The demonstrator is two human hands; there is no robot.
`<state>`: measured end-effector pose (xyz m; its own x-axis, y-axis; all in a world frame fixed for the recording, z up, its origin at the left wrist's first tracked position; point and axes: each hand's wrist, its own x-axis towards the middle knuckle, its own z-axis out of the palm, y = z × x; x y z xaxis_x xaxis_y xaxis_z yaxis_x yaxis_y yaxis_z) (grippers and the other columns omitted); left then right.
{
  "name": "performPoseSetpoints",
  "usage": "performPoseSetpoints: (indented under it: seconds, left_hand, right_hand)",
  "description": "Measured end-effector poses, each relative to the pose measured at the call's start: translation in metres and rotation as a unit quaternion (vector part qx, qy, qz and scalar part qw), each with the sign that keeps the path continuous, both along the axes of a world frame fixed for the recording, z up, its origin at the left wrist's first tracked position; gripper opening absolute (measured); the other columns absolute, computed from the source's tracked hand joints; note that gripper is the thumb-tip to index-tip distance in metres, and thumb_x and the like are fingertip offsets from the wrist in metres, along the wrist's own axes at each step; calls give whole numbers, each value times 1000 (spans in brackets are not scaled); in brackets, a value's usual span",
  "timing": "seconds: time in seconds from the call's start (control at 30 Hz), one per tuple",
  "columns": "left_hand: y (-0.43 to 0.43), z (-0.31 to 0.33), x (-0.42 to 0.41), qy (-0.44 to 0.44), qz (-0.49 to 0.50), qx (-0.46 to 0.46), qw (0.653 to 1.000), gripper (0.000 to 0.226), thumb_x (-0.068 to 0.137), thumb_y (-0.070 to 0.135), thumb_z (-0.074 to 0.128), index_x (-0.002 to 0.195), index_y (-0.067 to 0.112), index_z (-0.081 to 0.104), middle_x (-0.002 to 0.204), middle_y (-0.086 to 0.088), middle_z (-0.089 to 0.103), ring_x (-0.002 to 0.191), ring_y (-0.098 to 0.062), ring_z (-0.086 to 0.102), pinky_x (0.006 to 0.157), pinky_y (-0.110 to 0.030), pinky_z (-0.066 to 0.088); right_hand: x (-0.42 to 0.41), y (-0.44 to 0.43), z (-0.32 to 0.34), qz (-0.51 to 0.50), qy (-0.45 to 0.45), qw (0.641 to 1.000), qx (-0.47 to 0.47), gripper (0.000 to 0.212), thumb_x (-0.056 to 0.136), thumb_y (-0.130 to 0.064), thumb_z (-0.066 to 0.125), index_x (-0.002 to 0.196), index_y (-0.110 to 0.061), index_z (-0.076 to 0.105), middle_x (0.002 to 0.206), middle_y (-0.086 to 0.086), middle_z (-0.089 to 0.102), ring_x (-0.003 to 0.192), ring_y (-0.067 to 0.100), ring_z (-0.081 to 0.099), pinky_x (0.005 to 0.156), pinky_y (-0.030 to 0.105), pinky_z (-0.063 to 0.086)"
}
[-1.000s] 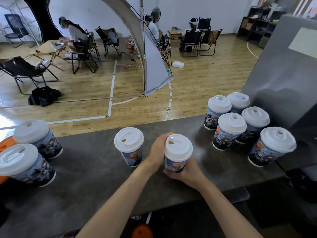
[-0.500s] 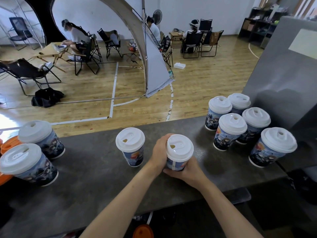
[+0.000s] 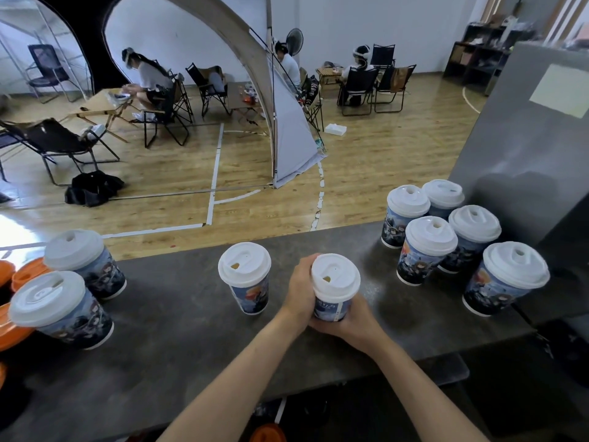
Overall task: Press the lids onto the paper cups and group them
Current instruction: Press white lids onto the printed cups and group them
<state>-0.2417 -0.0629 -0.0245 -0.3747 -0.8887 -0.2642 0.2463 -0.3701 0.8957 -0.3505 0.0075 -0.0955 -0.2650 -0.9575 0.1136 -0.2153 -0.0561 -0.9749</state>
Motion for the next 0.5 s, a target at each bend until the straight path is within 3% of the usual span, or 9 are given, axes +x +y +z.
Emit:
performPoseSetpoints:
  seconds: [0.07,0.13,0.2,0.27,0.33,0.4,0.5]
  left_hand:
    - [1,11,-4,-21,26,18,999,44,103,26,46,71,20,75,72,2,76,59,-9,71,52,-20,53]
    - [-1,41,0,1,-6,35,999,41,104,40,45,89,15,73,82,-7,78,63,-18,73,55,-26,56]
    - [-9,85,2,14,-88,-6,996,68,99,67,40,115,10,72,95,-13,80,80,-25,78,63,-31,61]
    - [-15,135,13,-3,-169,-139,976,90,85,84,39,134,12,63,114,-13,77,103,-28,76,78,-32,62]
    - [-18,184,24,-5,-216,-250,944,84,85,76,59,142,15,53,123,-8,74,111,-25,73,86,-31,59]
    - [-15,221,31,20,-229,-270,935,77,82,51,77,139,6,51,118,-11,74,105,-26,74,86,-32,59]
    - [-6,254,37,42,-242,-288,926,66,78,44,73,127,2,58,107,-13,76,94,-27,75,84,-34,60]
  right_hand:
    - [0,3,5,-9,-38,999,-4,75,71,-20,96,136,-27,59,129,-8,72,123,18,67,97,27,56]
    - [7,7,31,-29,-92,995,-18,59,77,-18,90,128,-22,61,119,-3,76,116,27,70,87,26,58]
    - [17,9,78,-44,-135,989,-41,58,75,-38,84,123,-16,62,110,-3,79,106,22,72,83,23,57]
    - [23,14,132,-10,-168,984,-56,79,73,-62,82,125,-6,63,106,2,79,98,18,74,80,25,57]
    - [25,20,189,54,-220,971,-69,85,72,-72,79,125,-6,68,102,11,77,89,24,74,72,31,59]
    - [28,30,232,149,-298,938,-91,70,77,-66,80,122,-12,72,101,17,72,83,28,72,64,37,59]
    - [35,40,271,225,-340,906,-111,62,85,-59,76,126,-13,71,101,19,69,84,29,70,67,39,60]
